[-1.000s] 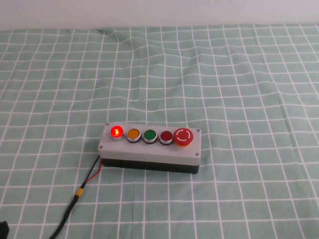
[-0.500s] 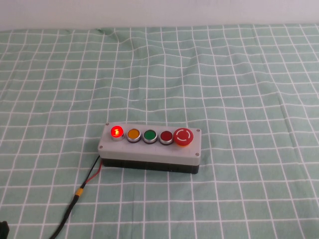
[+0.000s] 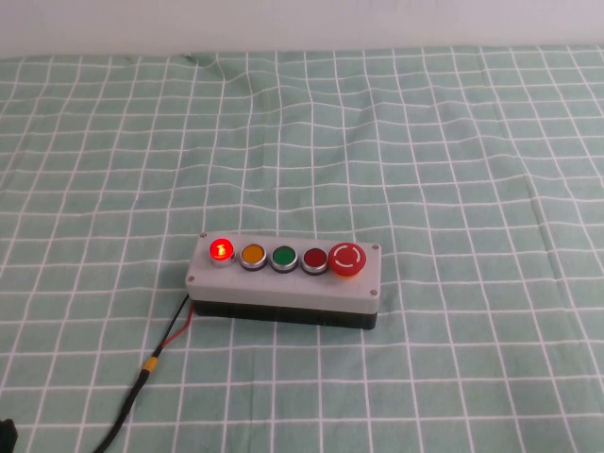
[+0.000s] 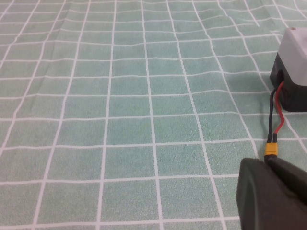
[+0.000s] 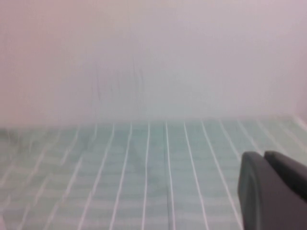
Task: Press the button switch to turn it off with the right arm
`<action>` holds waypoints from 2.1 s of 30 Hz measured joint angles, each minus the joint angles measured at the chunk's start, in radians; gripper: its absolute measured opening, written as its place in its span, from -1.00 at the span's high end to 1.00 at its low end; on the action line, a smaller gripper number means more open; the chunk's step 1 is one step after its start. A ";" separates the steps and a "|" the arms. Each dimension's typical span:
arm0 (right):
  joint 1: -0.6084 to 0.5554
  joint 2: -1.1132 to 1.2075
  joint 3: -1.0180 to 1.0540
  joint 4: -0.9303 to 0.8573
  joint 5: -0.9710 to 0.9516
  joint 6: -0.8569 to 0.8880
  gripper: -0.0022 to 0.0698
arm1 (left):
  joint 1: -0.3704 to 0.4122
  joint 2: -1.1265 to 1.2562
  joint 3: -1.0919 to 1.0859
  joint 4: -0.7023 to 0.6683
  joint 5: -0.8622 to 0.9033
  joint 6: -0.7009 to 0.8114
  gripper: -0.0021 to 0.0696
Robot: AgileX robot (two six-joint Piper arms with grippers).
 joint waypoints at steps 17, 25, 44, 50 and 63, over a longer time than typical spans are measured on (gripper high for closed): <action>0.000 -0.006 -0.025 0.032 -0.856 0.044 0.98 | 0.000 0.000 0.000 0.000 0.000 0.000 0.95; 0.000 -0.006 -0.423 0.037 -0.515 0.055 0.98 | 0.000 0.000 0.000 0.000 0.000 0.000 0.95; 0.000 0.460 -0.945 0.167 0.601 0.053 0.98 | 0.000 0.000 0.000 0.000 0.000 0.000 0.95; 0.000 0.584 -0.917 0.240 0.612 0.004 0.98 | 0.000 0.000 0.000 0.000 0.000 0.000 0.95; 0.005 1.057 -1.116 0.383 0.863 -0.349 0.98 | 0.000 0.000 0.000 0.000 0.000 0.000 0.95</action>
